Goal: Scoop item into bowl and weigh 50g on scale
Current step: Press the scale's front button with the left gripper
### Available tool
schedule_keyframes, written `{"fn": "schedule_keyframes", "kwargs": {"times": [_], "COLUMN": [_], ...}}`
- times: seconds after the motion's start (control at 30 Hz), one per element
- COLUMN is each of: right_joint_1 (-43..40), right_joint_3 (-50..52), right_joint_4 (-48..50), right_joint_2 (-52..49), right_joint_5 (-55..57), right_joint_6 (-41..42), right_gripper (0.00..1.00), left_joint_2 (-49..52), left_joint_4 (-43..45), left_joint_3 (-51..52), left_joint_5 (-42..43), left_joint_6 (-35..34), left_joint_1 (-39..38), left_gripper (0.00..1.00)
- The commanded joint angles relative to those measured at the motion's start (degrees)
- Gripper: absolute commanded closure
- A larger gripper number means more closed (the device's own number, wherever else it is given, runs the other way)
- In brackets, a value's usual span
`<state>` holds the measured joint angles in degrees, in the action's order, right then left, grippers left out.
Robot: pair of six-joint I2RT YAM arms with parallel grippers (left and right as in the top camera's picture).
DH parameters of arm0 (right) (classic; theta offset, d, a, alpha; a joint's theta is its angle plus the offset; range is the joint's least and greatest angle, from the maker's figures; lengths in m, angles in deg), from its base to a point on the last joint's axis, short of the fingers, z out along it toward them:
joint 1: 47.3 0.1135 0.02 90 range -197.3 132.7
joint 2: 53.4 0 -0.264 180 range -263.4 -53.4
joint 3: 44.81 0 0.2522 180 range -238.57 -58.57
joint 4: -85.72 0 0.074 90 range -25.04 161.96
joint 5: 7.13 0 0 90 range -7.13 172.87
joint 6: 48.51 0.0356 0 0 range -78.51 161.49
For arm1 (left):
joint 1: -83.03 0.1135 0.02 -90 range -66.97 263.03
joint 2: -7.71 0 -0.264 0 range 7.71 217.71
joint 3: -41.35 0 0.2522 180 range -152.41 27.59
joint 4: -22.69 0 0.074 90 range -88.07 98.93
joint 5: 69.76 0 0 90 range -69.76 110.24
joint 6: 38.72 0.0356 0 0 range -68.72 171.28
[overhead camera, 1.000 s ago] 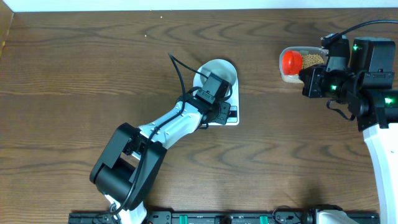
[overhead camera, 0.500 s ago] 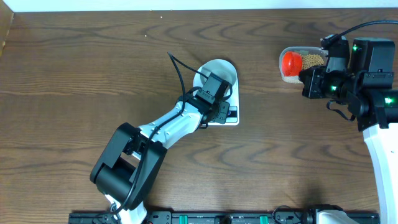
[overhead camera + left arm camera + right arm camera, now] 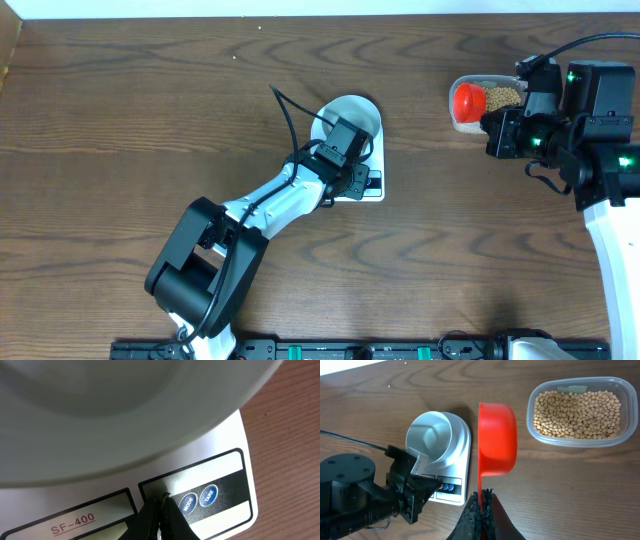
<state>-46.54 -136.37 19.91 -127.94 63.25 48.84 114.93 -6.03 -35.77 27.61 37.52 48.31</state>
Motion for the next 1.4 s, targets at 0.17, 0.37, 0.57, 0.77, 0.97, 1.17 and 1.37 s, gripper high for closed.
{"fn": "schedule_keyframes", "kwargs": {"times": [0.17, 0.37, 0.57, 0.77, 0.97, 1.17, 1.37], "right_joint_1": [-0.17, -0.17, -0.17, -0.17, -0.17, -0.17, -0.17], "right_joint_3": [0.26, 0.26, 0.26, 0.26, 0.26, 0.26, 0.26], "right_joint_4": [-0.09, -0.07, -0.07, -0.09, -0.09, -0.26, -0.22], "right_joint_2": [0.15, 0.15, 0.15, 0.17, 0.15, 0.15, 0.15], "right_joint_5": [0.22, 0.24, 0.22, 0.22, 0.22, 0.22, 0.22], "right_joint_6": [-0.15, -0.15, -0.15, -0.15, -0.15, -0.15, -0.15], "right_gripper": [0.99, 0.99, 0.99, 0.99, 0.99, 0.99, 0.99], "left_joint_2": [1.86, 3.23, 3.91, 3.98, 4.02, 4.02, 3.78], "left_joint_4": [-1.01, -0.96, -0.76, -1.49, -2.05, -1.07, -0.79], "left_joint_3": [0.50, 0.52, 0.50, 0.52, 0.98, 2.08, 1.86], "left_joint_5": [0.13, 0.11, 0.09, -1.49, -3.02, -4.59, -4.50], "left_joint_6": [-0.57, -1.18, -1.20, -3.06, -4.92, -7.17, -7.10], "left_joint_1": [-0.15, -0.90, -1.27, -1.25, -1.25, -1.20, -1.20], "left_gripper": [0.93, 0.92, 0.93, 0.93, 0.93, 0.93, 0.93]}}
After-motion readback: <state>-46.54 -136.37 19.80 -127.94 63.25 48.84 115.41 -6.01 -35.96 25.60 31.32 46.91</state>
